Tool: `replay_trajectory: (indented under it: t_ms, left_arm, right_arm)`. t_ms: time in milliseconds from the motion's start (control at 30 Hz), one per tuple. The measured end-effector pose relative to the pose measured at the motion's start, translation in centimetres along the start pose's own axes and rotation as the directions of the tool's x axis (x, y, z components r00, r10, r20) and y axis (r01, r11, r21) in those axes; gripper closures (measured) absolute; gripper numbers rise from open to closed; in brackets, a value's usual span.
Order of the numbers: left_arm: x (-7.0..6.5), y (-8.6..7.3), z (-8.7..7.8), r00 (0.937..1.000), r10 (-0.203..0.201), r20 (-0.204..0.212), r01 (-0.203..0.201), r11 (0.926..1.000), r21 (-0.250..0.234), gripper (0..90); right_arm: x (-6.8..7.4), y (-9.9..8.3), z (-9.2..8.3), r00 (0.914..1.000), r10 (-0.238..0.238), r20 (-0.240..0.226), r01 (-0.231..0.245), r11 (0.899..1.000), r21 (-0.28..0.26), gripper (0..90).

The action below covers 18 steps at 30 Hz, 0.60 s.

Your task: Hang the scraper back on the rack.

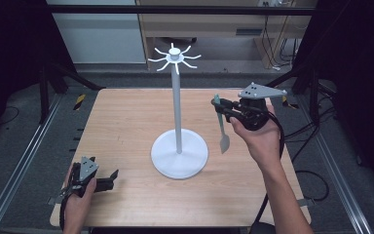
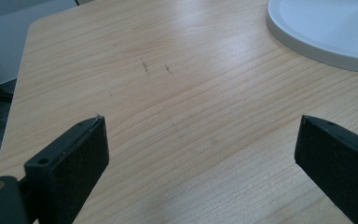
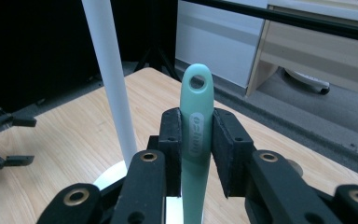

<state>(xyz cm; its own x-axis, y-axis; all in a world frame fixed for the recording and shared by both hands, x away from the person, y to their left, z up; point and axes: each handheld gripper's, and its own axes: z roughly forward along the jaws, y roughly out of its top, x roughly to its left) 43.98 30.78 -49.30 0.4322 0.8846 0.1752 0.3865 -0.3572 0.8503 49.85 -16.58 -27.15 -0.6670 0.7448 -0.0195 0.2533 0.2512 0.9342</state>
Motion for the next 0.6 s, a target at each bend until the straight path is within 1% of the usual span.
replay_trajectory:
  t_ms: [133,233,400,467,600]
  left_arm:
    - [0.0,0.0,0.0,1.0,0.001,0.0,-0.001,1.0,0.0,2.5]
    - [0.0,0.0,0.0,1.0,0.002,0.001,-0.002,1.0,0.001,2.5]
    - [0.0,0.0,0.0,1.0,0.003,0.001,-0.003,1.0,0.002,2.5]
    - [0.0,0.0,0.0,1.0,0.004,0.001,-0.004,1.0,0.001,2.5]
    - [0.0,0.0,0.1,1.0,0.004,0.004,-0.004,1.0,0.003,2.5]
  right_arm:
    - [0.3,0.7,-0.2,0.9999,0.009,-0.012,-0.009,1.0,-0.026,74.2]
    - [0.7,1.4,-0.5,0.9999,-0.004,-0.011,0.003,0.999,-0.043,74.2]
    - [1.3,2.3,-0.8,0.9997,-0.008,-0.023,0.006,0.998,-0.069,74.2]
    - [1.5,2.6,-0.9,0.9995,-0.021,-0.021,0.02,0.997,-0.076,74.2]
    - [2.1,3.5,-1.2,0.9992,-0.032,-0.023,0.029,0.995,-0.098,74.2]
